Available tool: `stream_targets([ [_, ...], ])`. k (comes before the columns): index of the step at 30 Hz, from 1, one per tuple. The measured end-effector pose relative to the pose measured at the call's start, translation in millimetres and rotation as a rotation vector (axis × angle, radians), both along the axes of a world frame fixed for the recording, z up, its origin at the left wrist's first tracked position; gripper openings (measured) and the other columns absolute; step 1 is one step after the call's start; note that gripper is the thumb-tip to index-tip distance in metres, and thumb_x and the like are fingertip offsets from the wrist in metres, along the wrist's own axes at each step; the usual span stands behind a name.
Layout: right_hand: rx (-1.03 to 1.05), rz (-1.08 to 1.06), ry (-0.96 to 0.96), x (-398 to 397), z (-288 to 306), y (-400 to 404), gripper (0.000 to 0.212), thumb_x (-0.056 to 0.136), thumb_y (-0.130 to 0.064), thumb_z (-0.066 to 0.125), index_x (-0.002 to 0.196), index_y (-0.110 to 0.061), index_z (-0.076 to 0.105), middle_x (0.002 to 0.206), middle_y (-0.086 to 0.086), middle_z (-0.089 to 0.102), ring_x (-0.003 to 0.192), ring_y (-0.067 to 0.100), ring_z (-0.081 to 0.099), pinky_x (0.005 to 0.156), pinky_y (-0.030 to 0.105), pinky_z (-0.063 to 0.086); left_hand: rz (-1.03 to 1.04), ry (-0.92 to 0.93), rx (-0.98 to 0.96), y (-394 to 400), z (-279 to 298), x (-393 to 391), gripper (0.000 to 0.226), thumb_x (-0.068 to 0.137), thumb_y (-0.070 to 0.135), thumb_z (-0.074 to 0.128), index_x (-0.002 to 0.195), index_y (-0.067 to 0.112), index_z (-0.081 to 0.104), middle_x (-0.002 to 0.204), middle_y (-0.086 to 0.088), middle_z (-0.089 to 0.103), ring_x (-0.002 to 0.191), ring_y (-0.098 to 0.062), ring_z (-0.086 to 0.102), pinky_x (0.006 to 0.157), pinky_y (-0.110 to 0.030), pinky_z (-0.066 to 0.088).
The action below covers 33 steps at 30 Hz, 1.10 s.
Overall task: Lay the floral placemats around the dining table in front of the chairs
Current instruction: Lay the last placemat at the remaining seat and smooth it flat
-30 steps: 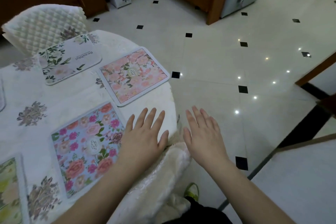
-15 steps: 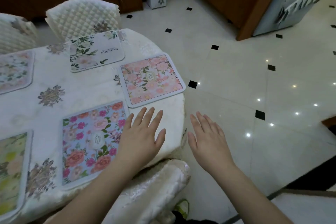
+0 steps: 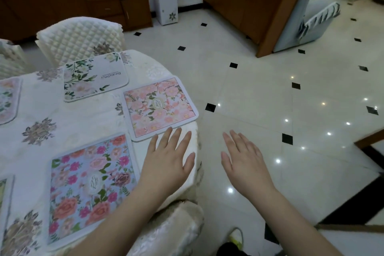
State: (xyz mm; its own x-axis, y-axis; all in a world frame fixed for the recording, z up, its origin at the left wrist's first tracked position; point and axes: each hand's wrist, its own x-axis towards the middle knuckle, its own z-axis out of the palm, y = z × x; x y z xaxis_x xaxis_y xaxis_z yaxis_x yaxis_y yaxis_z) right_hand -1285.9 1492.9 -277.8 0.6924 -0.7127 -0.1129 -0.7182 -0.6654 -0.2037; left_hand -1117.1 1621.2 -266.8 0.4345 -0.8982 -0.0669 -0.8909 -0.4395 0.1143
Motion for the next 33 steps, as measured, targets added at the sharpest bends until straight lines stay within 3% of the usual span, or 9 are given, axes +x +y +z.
stream_targets([
  [10,0.04,0.043,-0.031,-82.0,-12.9,-108.6,0.057,0.103,-0.043,0.021,0.157,-0.026,0.011,0.166,-0.005,0.009,0.152,0.016,0.005,0.122,0.035,0.004,0.025,-0.037,0.039,-124.3,1.3,-78.9,0.061,0.098,0.053,0.017,0.156,0.033,0.013,0.165,0.006,0.013,0.152,-0.016,0.004,0.121,-0.042,0.001],
  [16,0.022,0.099,-0.065,-95.9,-4.0,-153.9,0.057,0.103,-0.042,0.022,0.157,-0.026,0.012,0.166,-0.005,0.009,0.152,0.016,0.006,0.121,0.035,0.005,0.089,-0.044,0.044,-157.2,5.5,-101.5,0.06,0.099,0.052,0.018,0.156,0.033,0.012,0.165,0.006,0.013,0.152,-0.015,0.005,0.121,-0.041,0.001],
  [33,0.041,0.384,-0.039,43.5,-11.2,-184.1,0.058,0.102,-0.042,0.023,0.157,-0.026,0.012,0.166,-0.004,0.009,0.152,0.015,0.008,0.121,0.035,0.008,0.415,0.001,0.01,-144.8,-13.5,6.3,0.059,0.1,0.053,0.017,0.156,0.035,0.011,0.165,0.006,0.012,0.152,-0.015,0.003,0.122,-0.043,0.003],
])
